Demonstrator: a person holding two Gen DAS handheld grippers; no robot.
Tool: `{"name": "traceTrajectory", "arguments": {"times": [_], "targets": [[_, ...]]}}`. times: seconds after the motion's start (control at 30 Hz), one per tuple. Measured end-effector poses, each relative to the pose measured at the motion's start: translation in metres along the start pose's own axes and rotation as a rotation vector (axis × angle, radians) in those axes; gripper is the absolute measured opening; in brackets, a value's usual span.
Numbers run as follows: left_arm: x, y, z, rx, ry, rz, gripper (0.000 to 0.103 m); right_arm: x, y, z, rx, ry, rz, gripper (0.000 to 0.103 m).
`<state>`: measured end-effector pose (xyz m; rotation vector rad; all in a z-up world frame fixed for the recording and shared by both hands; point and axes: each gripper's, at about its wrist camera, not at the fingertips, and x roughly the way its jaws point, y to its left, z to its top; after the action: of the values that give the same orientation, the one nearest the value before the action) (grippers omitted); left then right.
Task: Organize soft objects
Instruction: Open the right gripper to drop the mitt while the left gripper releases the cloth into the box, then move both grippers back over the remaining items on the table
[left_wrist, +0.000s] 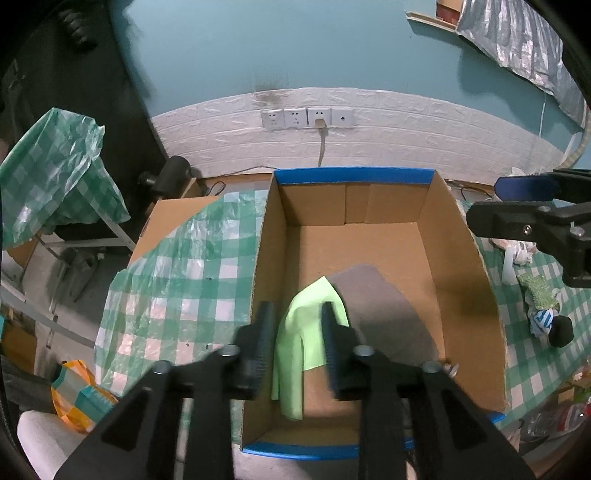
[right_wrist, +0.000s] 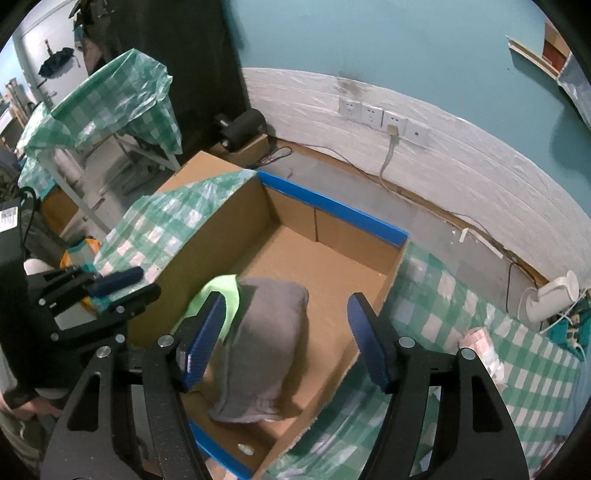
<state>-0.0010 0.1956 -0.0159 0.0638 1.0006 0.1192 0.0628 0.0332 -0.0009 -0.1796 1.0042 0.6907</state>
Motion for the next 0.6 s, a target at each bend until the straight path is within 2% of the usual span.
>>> {"name": "traceTrajectory", "arguments": {"times": [0.33,0.43,0.57,0.6], "targets": [[-0.005,-0.02,0.002,0.052,-0.021,-0.009,0.031,-0.007,-0.025,-0.021,0.029,0.016,-0.024,0.069],[-0.006,-0.027,0.002,0.067,-0.018,-0.013,0.041,-0.012,-0.036,-0.03,0.046,0.019,-0.036,0.069],[-0.007,-0.039,0.003,0.088,-0.023,-0.024,0.046,-0.017,-0.053,-0.039,0.079,0.022,-0.048,0.069],[-0.008,-0.043,0.003,0.097,-0.025,-0.029,0.051,-0.018,-0.057,-0.041,0.087,0.021,-0.051,0.069]]}}
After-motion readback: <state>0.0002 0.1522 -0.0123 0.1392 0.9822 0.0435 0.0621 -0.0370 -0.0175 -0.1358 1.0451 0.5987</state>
